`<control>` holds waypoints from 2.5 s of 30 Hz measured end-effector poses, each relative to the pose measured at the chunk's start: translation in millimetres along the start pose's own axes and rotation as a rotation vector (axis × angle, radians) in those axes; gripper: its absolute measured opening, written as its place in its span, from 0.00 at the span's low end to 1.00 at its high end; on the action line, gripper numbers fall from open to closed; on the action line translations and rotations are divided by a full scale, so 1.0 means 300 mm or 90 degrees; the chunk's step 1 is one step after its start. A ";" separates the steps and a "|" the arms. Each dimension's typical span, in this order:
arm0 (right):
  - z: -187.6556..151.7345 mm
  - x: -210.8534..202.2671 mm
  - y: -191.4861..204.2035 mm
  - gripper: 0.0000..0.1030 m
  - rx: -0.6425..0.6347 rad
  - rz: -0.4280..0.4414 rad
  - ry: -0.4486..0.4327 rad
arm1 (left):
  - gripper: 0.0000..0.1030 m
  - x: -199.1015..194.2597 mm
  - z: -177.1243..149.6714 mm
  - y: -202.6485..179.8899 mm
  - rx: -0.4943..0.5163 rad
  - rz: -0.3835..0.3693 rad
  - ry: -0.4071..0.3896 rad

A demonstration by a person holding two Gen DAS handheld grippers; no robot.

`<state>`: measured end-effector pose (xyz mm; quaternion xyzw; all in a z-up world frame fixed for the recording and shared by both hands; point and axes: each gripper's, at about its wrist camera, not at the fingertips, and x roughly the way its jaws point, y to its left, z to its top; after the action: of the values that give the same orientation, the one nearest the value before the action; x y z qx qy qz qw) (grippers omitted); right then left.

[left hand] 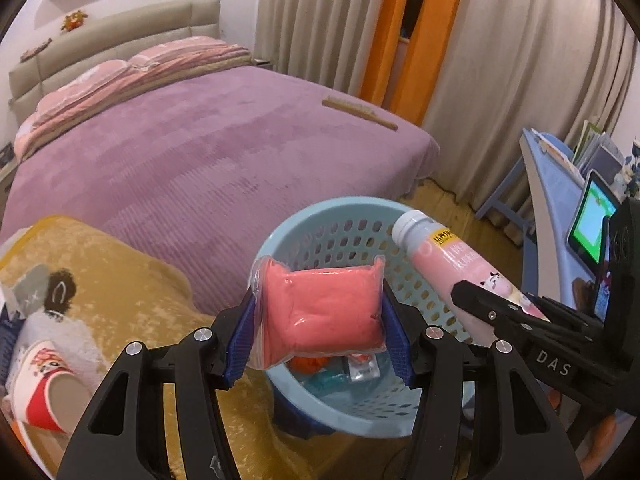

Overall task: Collect trash
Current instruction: 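Open both tools to drop the packet and bottle into the basket, then grasp the orange soymilk cup with the left tool while the right grasps the panda cup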

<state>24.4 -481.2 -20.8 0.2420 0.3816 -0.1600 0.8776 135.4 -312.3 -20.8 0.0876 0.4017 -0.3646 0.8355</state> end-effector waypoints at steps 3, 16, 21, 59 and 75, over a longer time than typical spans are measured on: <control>-0.005 0.027 -0.005 0.45 0.007 -0.006 0.010 | 0.55 0.008 -0.004 -0.001 0.005 -0.002 0.004; -0.014 0.024 0.004 0.48 0.000 -0.004 0.006 | 0.79 -0.111 -0.028 0.049 -0.025 -0.019 -0.029; -0.032 -0.056 0.078 0.48 -0.033 0.032 -0.020 | 0.80 -0.237 -0.054 0.101 -0.044 -0.014 -0.064; -0.229 0.137 0.951 0.62 -0.330 0.210 0.068 | 0.80 -0.542 -0.482 0.795 -0.192 0.072 0.006; -0.226 0.311 0.972 0.78 -0.303 0.241 0.159 | 0.86 -0.432 -0.490 0.670 -0.095 0.058 0.075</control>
<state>181.4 -210.7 -42.4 0.1144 0.4612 0.1307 0.8701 129.4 -33.4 -52.2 0.0645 0.4718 -0.2893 0.8304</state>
